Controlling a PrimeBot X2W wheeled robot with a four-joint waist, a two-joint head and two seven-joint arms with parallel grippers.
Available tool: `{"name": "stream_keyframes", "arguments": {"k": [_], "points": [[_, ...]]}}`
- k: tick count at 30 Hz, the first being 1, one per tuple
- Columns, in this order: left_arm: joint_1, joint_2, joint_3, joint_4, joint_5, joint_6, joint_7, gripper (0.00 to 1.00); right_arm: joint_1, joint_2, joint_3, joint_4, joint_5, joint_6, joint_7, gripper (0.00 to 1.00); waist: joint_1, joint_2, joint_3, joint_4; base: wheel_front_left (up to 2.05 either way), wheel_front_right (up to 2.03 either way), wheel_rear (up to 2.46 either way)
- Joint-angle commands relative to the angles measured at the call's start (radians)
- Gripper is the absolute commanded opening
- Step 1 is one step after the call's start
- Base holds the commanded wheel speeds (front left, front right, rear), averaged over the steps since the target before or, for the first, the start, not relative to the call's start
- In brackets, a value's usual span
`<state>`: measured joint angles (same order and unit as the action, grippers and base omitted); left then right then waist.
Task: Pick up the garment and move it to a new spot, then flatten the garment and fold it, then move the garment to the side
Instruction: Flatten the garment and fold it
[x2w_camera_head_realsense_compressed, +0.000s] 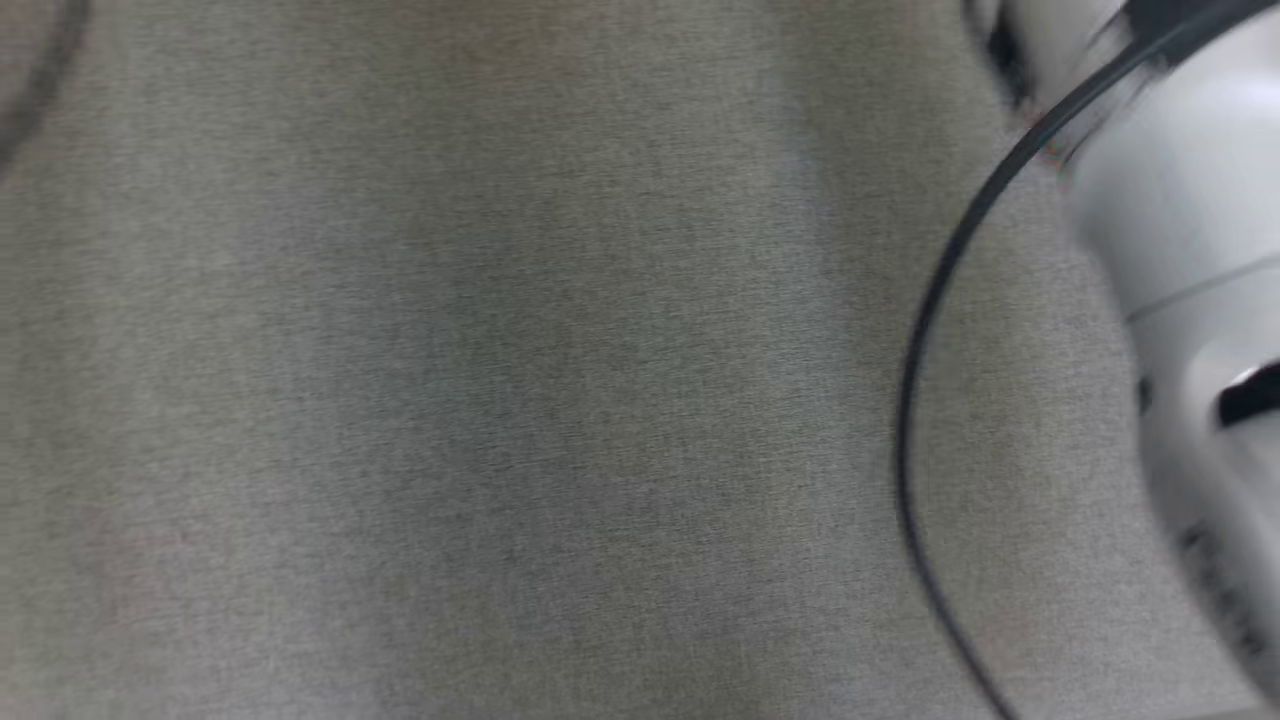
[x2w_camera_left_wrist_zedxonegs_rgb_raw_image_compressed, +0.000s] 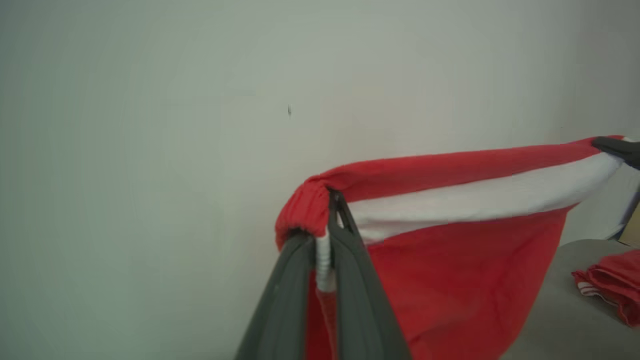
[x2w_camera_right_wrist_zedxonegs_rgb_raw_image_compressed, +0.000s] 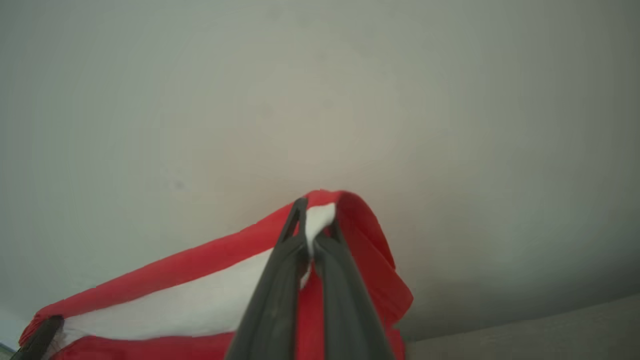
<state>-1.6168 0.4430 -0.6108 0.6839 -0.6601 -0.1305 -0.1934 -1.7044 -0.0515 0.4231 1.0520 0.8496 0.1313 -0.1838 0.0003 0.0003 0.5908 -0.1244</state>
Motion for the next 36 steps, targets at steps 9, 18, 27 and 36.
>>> {"name": "stream_keyframes", "arguments": {"k": [9, 18, 27, 36], "points": [[0.372, 0.048, 0.039, -0.222, -0.129, 0.036, -0.06, 0.0, 0.367, -0.081, 0.171, -0.277, 0.104, -0.001, 0.024, 0.0, -0.0003, -0.0003, -0.061, 0.02, 0.0, 0.0, 0.0], [0.727, 0.073, 0.076, -0.534, -0.119, 0.17, -0.072, 0.0, 0.703, -0.188, 0.246, -0.535, 0.171, -0.001, -0.002, 0.0, -0.0003, -0.0003, -0.142, 0.03, 0.0, 0.0, 0.0], [1.054, 0.024, 0.112, -0.705, -0.093, 0.229, -0.073, 0.0, 0.989, -0.262, 0.232, -0.694, 0.176, -0.001, 0.002, 0.0, -0.0003, -0.0003, -0.245, 0.032, 0.0, 0.0, 0.0], [1.287, -0.06, 0.13, -0.715, -0.024, 0.216, -0.074, 0.0, 1.268, -0.311, 0.14, -0.83, 0.173, -0.001, 0.06, 0.0, -0.0003, -0.0003, -0.335, 0.05, 0.0, 0.0, 0.0]]}}
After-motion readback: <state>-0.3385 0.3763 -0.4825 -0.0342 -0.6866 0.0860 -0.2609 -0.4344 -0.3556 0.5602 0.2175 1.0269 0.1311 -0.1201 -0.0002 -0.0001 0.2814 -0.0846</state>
